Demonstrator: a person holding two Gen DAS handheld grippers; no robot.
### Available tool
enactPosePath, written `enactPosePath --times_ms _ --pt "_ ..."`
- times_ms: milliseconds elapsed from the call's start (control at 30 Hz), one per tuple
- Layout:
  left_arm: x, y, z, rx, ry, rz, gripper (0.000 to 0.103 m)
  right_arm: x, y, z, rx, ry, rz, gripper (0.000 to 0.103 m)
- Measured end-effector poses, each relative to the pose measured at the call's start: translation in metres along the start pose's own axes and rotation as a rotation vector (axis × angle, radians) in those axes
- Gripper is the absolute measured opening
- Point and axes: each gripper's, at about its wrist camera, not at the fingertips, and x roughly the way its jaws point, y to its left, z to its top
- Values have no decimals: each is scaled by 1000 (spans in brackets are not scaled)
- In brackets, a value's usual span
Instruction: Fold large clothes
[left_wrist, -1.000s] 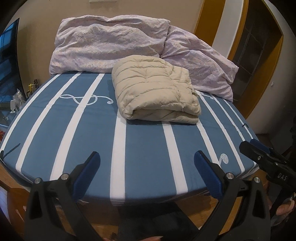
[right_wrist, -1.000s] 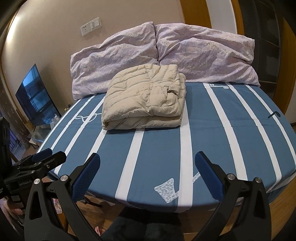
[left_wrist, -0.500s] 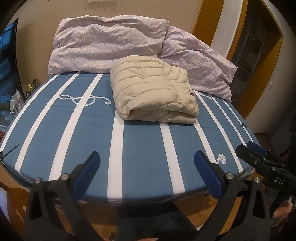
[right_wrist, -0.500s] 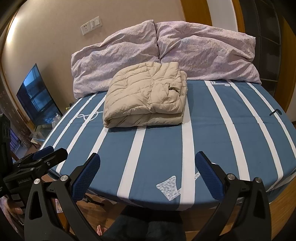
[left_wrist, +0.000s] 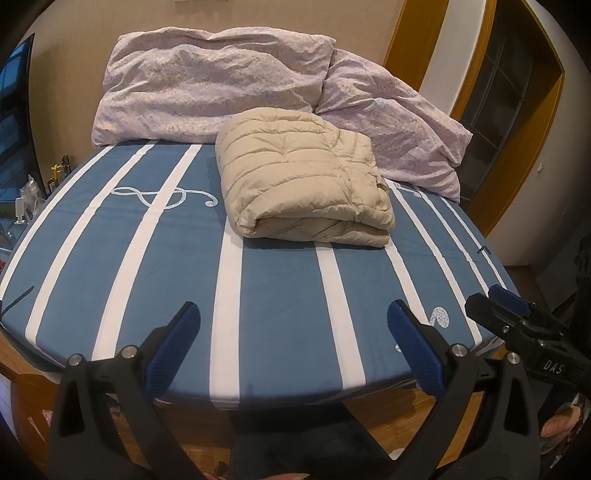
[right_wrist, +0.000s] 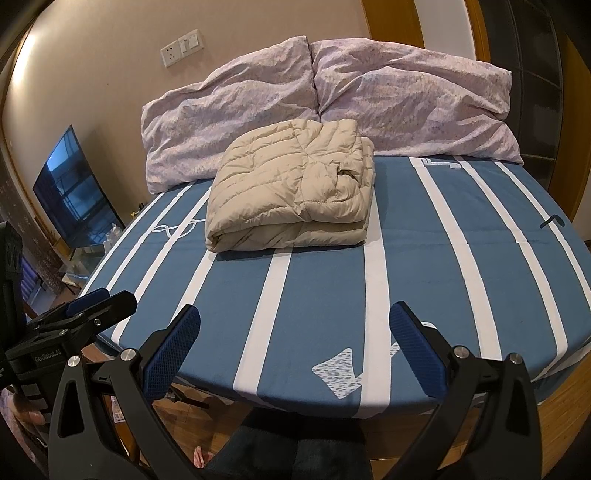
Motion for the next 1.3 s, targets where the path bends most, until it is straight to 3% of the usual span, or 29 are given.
enactPosePath --times_ms 1300 --pt "4 -3 -1 -6 5 -1 101 2 1 -1 5 6 1 102"
